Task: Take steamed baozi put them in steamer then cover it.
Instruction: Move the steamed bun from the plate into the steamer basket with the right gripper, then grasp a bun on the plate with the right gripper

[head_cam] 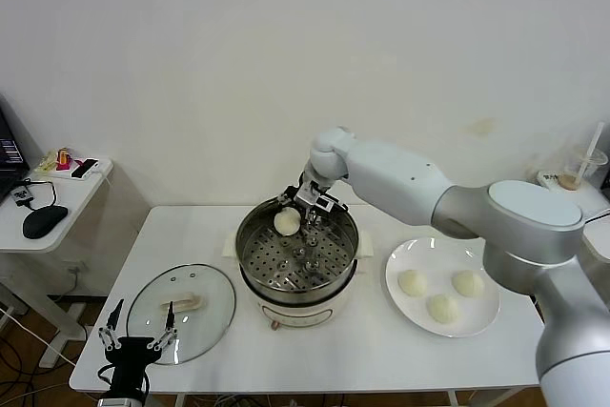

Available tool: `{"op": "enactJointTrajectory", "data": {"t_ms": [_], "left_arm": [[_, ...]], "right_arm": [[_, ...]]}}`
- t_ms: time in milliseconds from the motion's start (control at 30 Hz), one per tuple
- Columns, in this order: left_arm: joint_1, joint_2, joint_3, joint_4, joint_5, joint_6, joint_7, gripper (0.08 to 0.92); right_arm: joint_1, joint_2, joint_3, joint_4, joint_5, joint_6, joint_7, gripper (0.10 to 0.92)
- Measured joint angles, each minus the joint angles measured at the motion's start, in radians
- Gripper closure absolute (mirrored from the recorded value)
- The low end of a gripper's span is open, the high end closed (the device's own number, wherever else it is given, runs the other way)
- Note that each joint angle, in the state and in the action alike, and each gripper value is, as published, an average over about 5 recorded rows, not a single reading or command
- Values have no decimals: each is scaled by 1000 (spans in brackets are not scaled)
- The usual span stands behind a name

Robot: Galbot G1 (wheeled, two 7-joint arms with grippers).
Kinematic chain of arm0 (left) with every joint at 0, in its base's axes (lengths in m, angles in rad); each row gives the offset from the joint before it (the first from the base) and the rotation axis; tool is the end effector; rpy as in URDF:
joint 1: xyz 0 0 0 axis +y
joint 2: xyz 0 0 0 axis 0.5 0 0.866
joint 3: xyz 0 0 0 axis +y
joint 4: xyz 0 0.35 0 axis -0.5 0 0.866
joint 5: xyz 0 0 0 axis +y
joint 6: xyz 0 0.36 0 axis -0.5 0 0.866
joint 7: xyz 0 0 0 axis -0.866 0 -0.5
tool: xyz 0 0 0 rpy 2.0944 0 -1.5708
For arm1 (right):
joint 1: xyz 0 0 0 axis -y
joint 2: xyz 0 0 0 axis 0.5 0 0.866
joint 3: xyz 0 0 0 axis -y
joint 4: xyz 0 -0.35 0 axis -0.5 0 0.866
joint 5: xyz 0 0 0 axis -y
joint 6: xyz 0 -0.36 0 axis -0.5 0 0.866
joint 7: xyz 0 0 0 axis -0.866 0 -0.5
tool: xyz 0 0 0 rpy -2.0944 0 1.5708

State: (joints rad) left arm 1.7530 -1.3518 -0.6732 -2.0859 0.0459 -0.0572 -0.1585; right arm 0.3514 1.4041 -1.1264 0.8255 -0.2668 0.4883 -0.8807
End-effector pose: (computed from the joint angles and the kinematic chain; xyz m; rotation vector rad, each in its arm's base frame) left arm 0.1330 0.0831 -0.3215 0.2141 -3.0041 -0.4838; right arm 0.6168 0.1615 -0.1285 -1.9319 0.8121 -2.3009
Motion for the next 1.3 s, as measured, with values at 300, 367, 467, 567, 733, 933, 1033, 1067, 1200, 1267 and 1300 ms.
{"op": "enactJointTrajectory", "data": {"t_ms": [300,367,467,567,733,933,1033,1067,1200,1267,1300], "left_arm": [[-2,3,2,-7,-2,4,0,177],[-3,6,3,-8,-4,7,1,177],[-7,10,6,-11,-10,12,4,177],[-12,15,10,-17,-18,18,7,177],[-20,23,16,-22,-27,27,10,177],[-30,35,28,-31,-34,35,13,177],[-37,40,35,-36,-37,41,15,177],[-39,42,36,-36,-38,43,15,177],[-47,47,39,-33,-41,48,16,177],[-51,48,38,-30,-41,51,16,177],[-53,48,38,-27,-41,52,16,177]], "right_arm": [[54,-54,-26,79,106,-91,-36,206],[77,-82,-31,121,153,-142,-49,203],[113,-135,-38,190,218,-224,-66,203],[148,-206,-44,264,272,-309,-78,202],[186,-361,-46,403,347,-454,-79,203],[193,-581,-52,570,396,-594,-68,203],[175,-679,-50,635,396,-637,-62,203],[165,-707,-47,652,393,-648,-60,203],[97,-803,-11,700,370,-684,-54,203],[51,-835,17,713,355,-698,-52,203],[24,-848,33,718,346,-704,-51,203]]}}
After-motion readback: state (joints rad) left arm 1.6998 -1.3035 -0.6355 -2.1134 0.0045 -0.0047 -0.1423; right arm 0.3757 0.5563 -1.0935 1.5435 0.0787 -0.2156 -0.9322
